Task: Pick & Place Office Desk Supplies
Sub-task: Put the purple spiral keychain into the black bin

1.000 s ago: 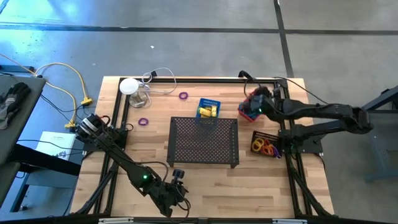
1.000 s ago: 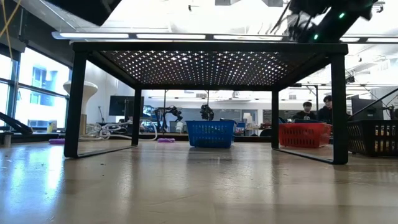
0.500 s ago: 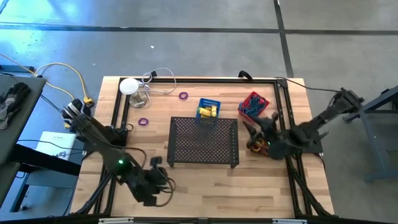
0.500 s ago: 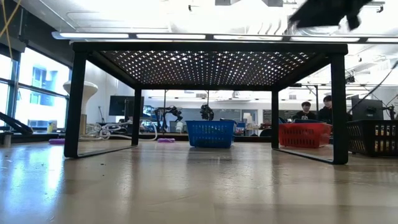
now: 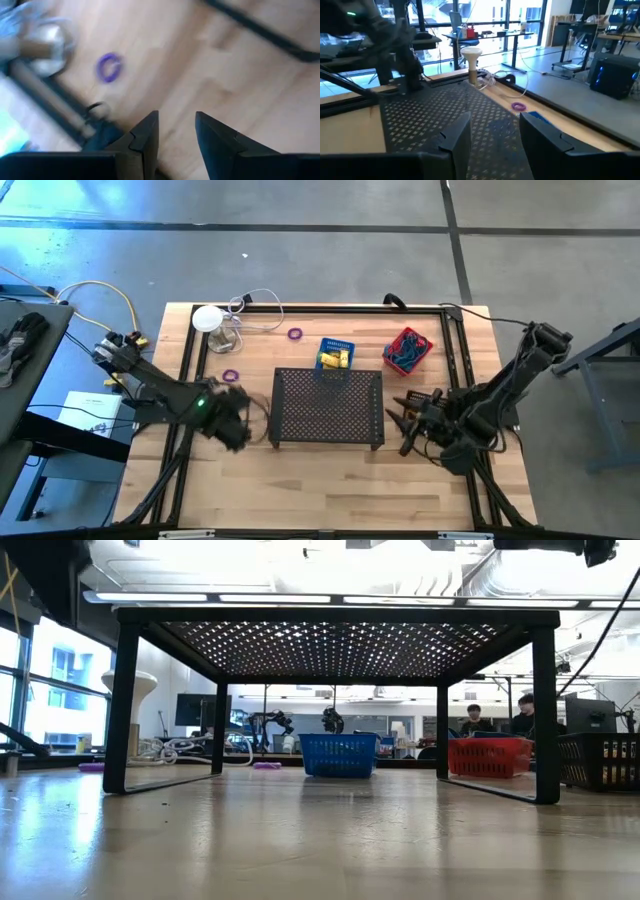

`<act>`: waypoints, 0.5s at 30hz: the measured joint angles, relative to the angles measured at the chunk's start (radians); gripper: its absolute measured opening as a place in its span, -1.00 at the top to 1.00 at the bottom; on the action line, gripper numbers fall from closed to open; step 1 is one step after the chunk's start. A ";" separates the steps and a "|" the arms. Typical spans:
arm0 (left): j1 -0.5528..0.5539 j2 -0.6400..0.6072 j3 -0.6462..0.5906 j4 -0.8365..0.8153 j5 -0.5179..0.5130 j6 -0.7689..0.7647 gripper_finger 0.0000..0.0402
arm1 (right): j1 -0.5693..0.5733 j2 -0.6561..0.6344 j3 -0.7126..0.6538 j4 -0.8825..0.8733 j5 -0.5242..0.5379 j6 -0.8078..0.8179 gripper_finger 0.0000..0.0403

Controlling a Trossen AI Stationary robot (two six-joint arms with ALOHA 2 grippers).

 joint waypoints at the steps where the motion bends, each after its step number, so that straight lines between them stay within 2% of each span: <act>1: 0.021 0.000 -0.002 -0.027 0.002 -0.009 0.39 | 0.004 0.014 0.000 0.001 0.000 0.022 0.24; 6: 0.106 -0.005 -0.006 -0.025 0.057 0.094 0.44 | 0.008 0.089 0.000 0.002 -0.040 0.123 0.24; 15: 0.276 -0.005 -0.006 -0.025 0.042 0.308 0.47 | 0.008 0.163 0.000 0.065 -0.062 0.150 0.24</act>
